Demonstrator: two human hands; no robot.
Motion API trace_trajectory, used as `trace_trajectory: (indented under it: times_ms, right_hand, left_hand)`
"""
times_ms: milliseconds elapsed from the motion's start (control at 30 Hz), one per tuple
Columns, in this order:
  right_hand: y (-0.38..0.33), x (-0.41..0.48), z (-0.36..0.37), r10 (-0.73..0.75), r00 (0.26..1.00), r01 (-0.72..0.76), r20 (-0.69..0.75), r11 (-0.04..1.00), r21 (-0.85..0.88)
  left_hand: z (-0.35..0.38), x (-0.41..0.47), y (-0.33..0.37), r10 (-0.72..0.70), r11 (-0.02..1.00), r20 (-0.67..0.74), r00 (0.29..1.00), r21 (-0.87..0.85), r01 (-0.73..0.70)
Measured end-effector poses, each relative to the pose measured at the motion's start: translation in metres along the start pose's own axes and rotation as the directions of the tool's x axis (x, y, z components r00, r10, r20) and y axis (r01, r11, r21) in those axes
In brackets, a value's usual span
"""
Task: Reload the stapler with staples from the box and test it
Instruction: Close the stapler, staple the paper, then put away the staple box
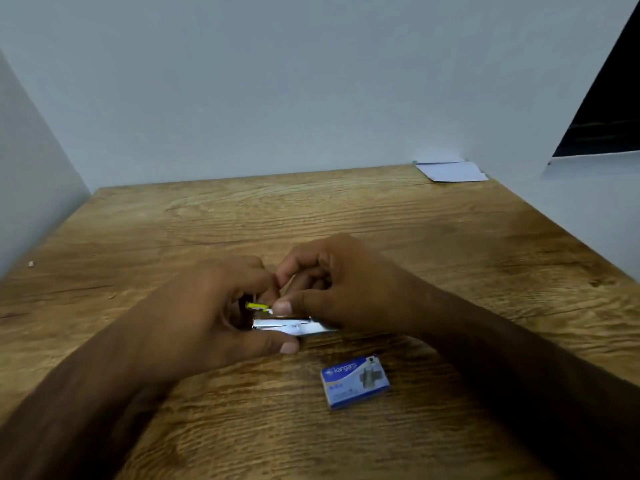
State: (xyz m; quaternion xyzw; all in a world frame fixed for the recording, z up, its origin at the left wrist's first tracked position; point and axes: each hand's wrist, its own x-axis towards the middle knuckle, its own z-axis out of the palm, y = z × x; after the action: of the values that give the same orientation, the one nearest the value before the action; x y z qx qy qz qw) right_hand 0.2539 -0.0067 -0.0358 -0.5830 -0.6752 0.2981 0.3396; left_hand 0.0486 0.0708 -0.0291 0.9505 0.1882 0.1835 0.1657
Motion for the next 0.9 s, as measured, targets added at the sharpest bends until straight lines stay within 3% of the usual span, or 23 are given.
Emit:
trace_trajectory:
  times_ms: [167,267,400,600,733,900]
  right_hand:
    - [-0.005,0.003,0.001,-0.052,0.994,0.043,0.097,0.995,0.092]
    - [0.005,0.005,-0.013,-0.024,1.000,0.026,-0.020,0.993,0.113]
    - [0.028,0.003,-0.066,-0.041,0.973,0.027,-0.228,0.998,-0.064]
    - [0.086,-0.001,-0.161,0.098,0.866,-0.256,-0.490,0.929,-0.266]
    - [0.134,-0.007,-0.195,0.195,0.751,-0.464,-0.631,0.835,-0.295]
    - [0.181,-0.012,-0.203,0.312,0.723,-0.592,-0.617,0.740,-0.319]
  left_hand:
    - [0.004,0.003,-0.005,0.030,0.998,0.040,0.999,-0.061,-0.028]
    - [0.002,0.007,-0.009,0.021,0.998,-0.019,1.000,-0.065,-0.022]
    - [-0.007,0.032,-0.008,-0.008,1.000,-0.104,0.995,0.009,0.009]
    - [0.008,0.125,0.032,0.065,0.996,-0.024,0.998,0.055,-0.064]
    - [0.049,0.204,0.056,0.056,0.974,0.121,0.991,0.210,-0.081]
    - [0.094,0.283,0.063,-0.030,0.961,0.187,0.982,0.276,-0.023]
